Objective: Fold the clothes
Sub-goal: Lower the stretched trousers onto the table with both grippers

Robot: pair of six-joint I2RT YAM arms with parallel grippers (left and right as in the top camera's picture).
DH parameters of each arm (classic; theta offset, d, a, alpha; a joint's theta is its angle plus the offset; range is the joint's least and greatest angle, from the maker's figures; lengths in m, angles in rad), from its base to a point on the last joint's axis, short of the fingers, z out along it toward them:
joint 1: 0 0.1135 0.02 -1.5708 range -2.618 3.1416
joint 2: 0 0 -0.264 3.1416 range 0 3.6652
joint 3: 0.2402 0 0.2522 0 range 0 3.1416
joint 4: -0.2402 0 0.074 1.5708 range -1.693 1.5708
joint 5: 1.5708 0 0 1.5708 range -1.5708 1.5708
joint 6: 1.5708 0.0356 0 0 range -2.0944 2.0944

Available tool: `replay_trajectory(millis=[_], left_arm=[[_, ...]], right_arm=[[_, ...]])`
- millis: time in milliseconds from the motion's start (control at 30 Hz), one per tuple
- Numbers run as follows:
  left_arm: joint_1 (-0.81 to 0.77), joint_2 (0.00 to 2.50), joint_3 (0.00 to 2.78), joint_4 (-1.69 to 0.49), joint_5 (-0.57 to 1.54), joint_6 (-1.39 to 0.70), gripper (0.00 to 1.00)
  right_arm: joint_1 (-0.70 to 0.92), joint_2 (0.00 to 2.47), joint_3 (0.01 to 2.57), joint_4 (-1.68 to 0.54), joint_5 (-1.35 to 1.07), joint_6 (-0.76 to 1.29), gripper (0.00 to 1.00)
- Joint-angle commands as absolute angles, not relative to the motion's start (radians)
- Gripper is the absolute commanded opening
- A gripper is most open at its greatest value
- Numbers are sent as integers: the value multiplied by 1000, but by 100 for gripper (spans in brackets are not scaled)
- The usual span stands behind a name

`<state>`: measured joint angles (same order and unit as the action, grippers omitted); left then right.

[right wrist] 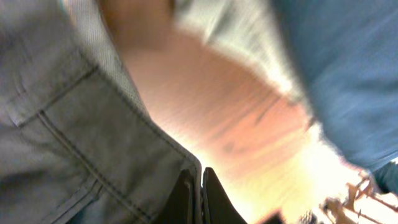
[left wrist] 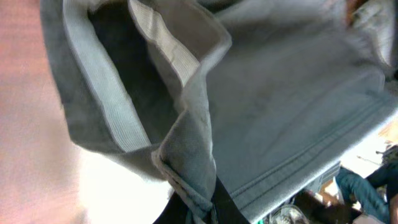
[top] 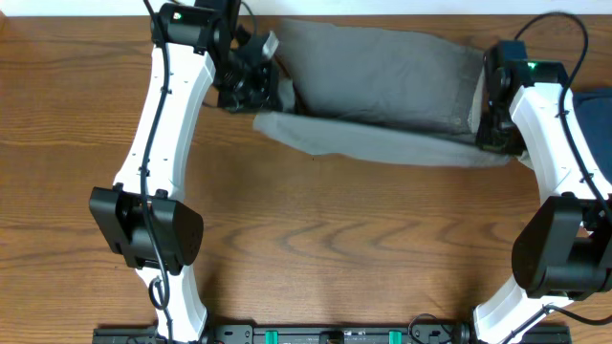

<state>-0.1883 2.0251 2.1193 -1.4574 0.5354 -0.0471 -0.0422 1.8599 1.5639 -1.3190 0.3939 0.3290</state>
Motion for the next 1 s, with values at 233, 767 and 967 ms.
replay_trajectory(millis=[233,767,967], left_arm=[[-150,1975,1950,-1591,379,-19,7],[-130,1444,1327,-1439,103,-216,6],[-88,1244,1328,-1186,104,-302,6]], right_arm=[[-87,1803,1386,-1447,149,312,1],[-87,1349,1048,-1359,137,486,1],[-87,1248,1048,-1277,129,463,1]])
